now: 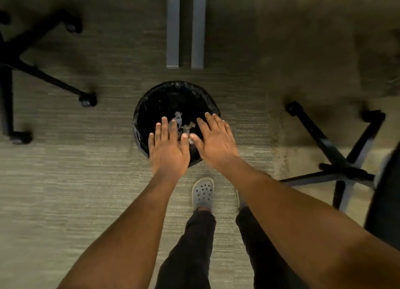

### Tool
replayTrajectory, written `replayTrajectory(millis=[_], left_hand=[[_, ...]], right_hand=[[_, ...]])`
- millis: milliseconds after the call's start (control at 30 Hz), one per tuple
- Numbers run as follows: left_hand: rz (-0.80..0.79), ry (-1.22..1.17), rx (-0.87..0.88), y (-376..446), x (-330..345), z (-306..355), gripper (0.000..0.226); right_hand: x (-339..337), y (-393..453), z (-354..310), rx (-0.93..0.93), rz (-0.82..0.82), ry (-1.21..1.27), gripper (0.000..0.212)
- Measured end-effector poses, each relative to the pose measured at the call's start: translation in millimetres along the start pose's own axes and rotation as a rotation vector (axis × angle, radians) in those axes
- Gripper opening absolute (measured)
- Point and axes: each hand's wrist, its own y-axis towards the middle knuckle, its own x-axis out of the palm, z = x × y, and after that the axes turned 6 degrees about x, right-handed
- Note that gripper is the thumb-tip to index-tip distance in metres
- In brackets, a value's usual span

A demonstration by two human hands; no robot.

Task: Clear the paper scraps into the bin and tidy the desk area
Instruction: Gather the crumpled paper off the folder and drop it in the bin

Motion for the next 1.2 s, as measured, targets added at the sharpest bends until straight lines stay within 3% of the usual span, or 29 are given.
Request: replayTrajectory(millis=[333, 567, 833, 1033, 1100, 1200], left_hand=[[0.01, -0.066, 0.407, -45, -115, 129, 0.057], [-0.029, -0.062, 0.678, -62, -151, 224, 0.055], [-0.131, 0.058, 0.972, -75, -132, 340, 0.059], [-0.336, 0.064, 1.167, -82, -91, 418, 0.072], [-0.359, 0.072, 1.214, -81, -76, 437, 0.075], [-0.355, 0.113, 1.31, -73, -56, 467, 0.08]], right_hand=[[-153, -105, 27, 0.067, 0.234, 0.052, 0.054], [-210, -186, 94, 0.332, 0.419, 0.157, 0.053], [-232, -258, 194, 0.642, 0.607, 0.243, 0.054], [-228, -306, 276, 0.906, 0.816, 0.452, 0.057], [-224, -323, 308, 0.991, 0.91, 0.488, 0.057], [-215, -345, 361, 1.07, 0.922, 0.468, 0.058]])
